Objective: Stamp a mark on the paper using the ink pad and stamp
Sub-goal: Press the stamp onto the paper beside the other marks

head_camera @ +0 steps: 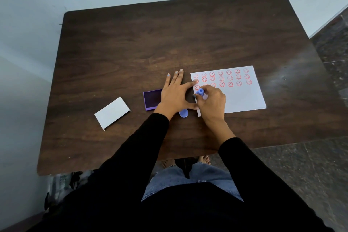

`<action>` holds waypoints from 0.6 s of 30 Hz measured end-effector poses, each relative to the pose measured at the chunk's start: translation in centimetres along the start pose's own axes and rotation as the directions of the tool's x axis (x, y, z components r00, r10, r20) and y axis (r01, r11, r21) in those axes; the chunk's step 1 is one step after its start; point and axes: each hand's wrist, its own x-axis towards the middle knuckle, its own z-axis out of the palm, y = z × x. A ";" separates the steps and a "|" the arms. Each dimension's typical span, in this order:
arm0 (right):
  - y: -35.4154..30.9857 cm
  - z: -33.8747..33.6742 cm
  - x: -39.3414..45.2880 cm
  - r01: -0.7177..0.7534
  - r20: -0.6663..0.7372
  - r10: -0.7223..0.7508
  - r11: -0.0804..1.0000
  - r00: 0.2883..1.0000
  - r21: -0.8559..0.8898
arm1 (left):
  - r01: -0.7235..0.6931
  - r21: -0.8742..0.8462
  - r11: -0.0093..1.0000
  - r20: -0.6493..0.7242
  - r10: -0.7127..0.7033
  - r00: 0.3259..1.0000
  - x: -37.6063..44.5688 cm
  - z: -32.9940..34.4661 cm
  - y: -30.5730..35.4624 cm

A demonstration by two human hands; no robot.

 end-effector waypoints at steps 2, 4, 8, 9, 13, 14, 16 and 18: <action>0.0 -0.6 0.2 -0.106 -0.052 0.116 0.979 0.992 0.172 | 0.008 -0.006 1.000 0.012 -0.008 1.000 -0.1 0.0 0.0; 0.3 -1.7 0.6 -0.268 -0.131 0.356 0.858 0.925 0.437 | 0.014 0.013 1.000 0.036 -0.014 0.999 0.0 -0.1 0.0; 1.6 -4.3 2.7 -0.335 -0.132 0.648 0.544 0.750 0.769 | 0.005 0.033 0.999 0.071 -0.007 0.997 0.0 -0.5 0.0; 1.8 -4.9 3.2 -0.317 -0.132 0.675 0.499 0.726 0.807 | 0.010 0.013 1.000 0.057 -0.011 0.998 -0.1 -0.8 0.1; 2.4 -6.1 4.1 -0.267 -0.140 0.711 0.429 0.689 0.863 | 0.065 -0.079 0.995 -0.011 -0.067 0.998 -1.4 -2.1 0.0; 2.5 -6.3 4.2 -0.266 -0.138 0.717 0.420 0.683 0.868 | 0.076 -0.105 0.992 -0.009 -0.077 0.997 -2.1 -2.4 -0.1; 2.8 -6.5 4.4 -0.275 -0.128 0.733 0.402 0.668 0.873 | 0.089 -0.115 0.989 0.017 -0.088 0.996 -3.4 -2.8 -0.4; 2.9 -6.7 4.6 -0.275 -0.120 0.747 0.383 0.654 0.882 | 0.094 -0.065 0.993 0.049 -0.091 0.995 -4.6 -2.6 -0.5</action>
